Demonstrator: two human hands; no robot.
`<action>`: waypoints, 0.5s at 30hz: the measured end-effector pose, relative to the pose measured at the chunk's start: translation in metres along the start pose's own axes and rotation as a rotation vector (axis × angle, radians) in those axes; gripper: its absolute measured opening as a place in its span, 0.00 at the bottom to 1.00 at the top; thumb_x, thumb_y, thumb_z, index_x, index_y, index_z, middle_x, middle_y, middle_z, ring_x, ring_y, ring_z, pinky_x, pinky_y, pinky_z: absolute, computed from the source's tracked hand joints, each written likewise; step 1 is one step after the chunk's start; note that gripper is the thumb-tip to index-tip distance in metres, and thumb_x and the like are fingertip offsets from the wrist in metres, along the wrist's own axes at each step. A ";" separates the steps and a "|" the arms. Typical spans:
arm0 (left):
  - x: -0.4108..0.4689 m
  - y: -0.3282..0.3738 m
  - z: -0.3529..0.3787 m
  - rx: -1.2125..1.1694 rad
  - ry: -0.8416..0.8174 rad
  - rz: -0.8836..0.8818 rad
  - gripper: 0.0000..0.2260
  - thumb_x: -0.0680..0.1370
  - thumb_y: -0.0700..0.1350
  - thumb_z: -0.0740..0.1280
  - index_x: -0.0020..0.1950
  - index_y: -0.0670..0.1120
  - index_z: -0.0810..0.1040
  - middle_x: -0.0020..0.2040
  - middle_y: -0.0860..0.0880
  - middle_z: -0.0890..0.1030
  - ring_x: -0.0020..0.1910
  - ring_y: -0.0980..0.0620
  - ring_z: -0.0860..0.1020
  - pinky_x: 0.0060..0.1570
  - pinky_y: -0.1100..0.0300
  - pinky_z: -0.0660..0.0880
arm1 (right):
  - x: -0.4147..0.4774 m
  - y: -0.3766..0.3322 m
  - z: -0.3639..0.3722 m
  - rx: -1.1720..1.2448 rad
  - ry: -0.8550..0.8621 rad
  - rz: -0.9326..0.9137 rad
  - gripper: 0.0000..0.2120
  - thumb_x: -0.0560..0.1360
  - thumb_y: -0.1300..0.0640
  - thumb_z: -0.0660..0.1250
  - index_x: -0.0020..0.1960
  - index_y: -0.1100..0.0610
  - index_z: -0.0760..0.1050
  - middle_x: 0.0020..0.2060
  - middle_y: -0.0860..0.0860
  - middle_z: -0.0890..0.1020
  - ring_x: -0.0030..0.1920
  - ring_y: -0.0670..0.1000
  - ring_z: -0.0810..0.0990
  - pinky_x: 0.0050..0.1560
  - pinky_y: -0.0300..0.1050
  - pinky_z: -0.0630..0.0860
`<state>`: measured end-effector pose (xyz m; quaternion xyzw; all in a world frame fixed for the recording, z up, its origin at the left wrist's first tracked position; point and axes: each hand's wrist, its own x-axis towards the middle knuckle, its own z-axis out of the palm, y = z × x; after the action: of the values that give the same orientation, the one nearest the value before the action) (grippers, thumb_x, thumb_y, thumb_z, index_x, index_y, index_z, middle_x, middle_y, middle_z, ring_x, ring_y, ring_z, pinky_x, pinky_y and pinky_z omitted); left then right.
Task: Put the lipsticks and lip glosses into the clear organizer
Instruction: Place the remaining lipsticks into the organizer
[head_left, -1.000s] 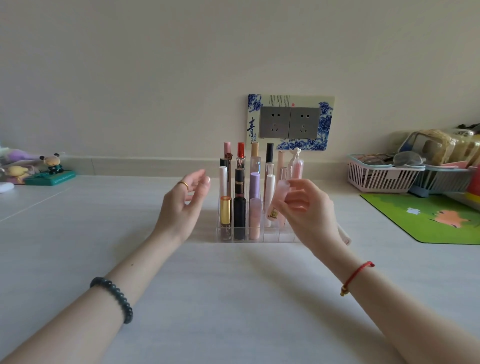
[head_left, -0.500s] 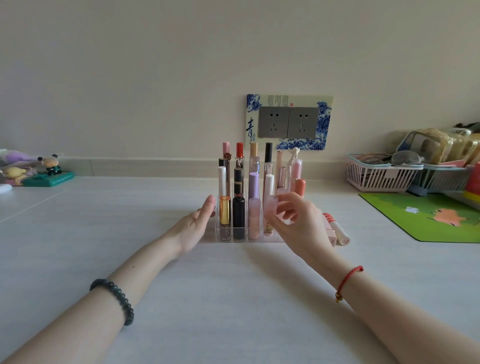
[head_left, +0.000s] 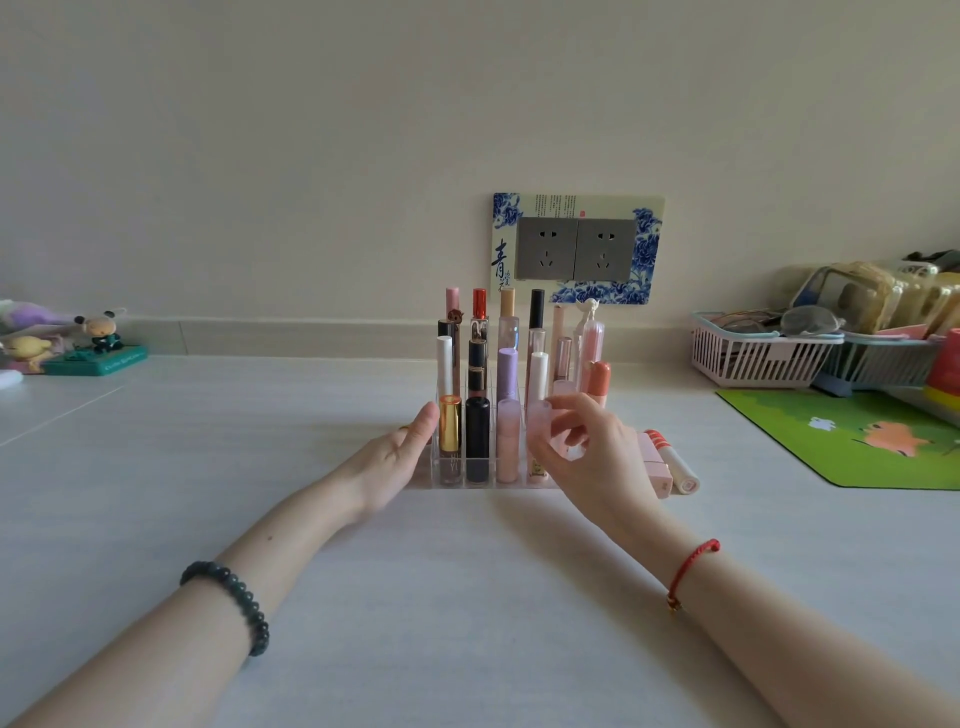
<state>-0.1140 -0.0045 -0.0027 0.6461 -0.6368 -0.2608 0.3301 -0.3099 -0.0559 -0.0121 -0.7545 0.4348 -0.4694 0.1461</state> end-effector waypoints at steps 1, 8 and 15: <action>0.000 0.000 0.001 -0.002 -0.002 0.004 0.42 0.68 0.68 0.36 0.73 0.45 0.58 0.75 0.49 0.59 0.74 0.55 0.56 0.64 0.68 0.49 | 0.000 0.000 0.000 -0.004 -0.001 0.002 0.14 0.71 0.56 0.68 0.55 0.53 0.74 0.41 0.48 0.80 0.40 0.44 0.74 0.37 0.26 0.64; 0.000 -0.002 -0.001 -0.012 -0.010 0.041 0.52 0.60 0.78 0.40 0.72 0.45 0.62 0.74 0.51 0.62 0.73 0.57 0.57 0.63 0.69 0.50 | 0.002 -0.006 -0.012 0.027 0.030 -0.063 0.13 0.72 0.55 0.68 0.55 0.53 0.74 0.40 0.47 0.79 0.37 0.38 0.73 0.38 0.24 0.71; 0.001 -0.003 -0.003 0.079 -0.010 0.021 0.61 0.50 0.82 0.36 0.71 0.45 0.64 0.73 0.49 0.64 0.73 0.54 0.59 0.62 0.67 0.52 | 0.021 0.000 -0.071 -0.131 0.376 -0.238 0.05 0.69 0.64 0.67 0.44 0.58 0.79 0.32 0.48 0.77 0.33 0.39 0.73 0.37 0.28 0.68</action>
<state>-0.1099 -0.0052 -0.0036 0.6506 -0.6551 -0.2350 0.3038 -0.3655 -0.0594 0.0368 -0.7075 0.3919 -0.5865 -0.0431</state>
